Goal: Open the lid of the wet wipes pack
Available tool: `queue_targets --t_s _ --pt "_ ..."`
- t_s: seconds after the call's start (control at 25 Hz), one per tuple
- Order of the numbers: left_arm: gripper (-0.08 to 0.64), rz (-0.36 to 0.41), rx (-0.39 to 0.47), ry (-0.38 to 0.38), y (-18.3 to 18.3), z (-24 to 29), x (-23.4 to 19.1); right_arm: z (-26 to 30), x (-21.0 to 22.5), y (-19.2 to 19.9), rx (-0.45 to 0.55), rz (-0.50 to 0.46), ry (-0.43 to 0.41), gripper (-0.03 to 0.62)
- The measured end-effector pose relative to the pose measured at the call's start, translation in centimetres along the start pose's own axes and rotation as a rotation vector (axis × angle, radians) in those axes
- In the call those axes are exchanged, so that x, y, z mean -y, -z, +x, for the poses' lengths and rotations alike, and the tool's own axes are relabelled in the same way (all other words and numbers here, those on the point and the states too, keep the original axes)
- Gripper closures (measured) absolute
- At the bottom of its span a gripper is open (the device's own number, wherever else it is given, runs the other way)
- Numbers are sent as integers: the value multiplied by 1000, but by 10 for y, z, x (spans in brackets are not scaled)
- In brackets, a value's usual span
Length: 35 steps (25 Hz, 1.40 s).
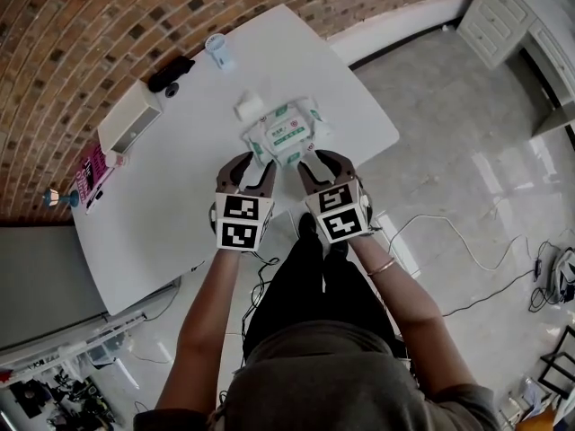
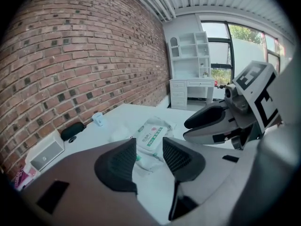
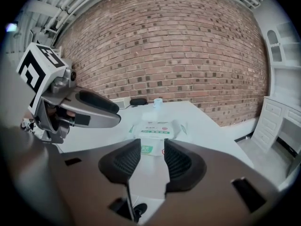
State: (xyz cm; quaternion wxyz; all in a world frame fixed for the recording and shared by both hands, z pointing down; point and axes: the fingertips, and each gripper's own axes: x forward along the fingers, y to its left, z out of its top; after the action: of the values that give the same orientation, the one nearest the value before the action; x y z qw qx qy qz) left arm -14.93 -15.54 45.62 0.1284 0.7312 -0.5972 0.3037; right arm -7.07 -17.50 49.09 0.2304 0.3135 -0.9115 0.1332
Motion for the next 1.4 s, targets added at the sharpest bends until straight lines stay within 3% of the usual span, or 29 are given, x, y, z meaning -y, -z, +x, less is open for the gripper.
queue_targets --t_s 0.48,0.76,1.08,1.4 --pt "387 84 -49 122 4 27 -12 38 -1 13 -73 -68 69 423" --pt "386 156 -117 240 -2 47 -2 50 2 14 -65 -43 93 425" --pt "385 228 -153 312 -12 66 7 59 4 19 -71 -47 110 436" --pt "387 365 -250 377 -6 82 30 59 3 24 -57 -51 99 457"
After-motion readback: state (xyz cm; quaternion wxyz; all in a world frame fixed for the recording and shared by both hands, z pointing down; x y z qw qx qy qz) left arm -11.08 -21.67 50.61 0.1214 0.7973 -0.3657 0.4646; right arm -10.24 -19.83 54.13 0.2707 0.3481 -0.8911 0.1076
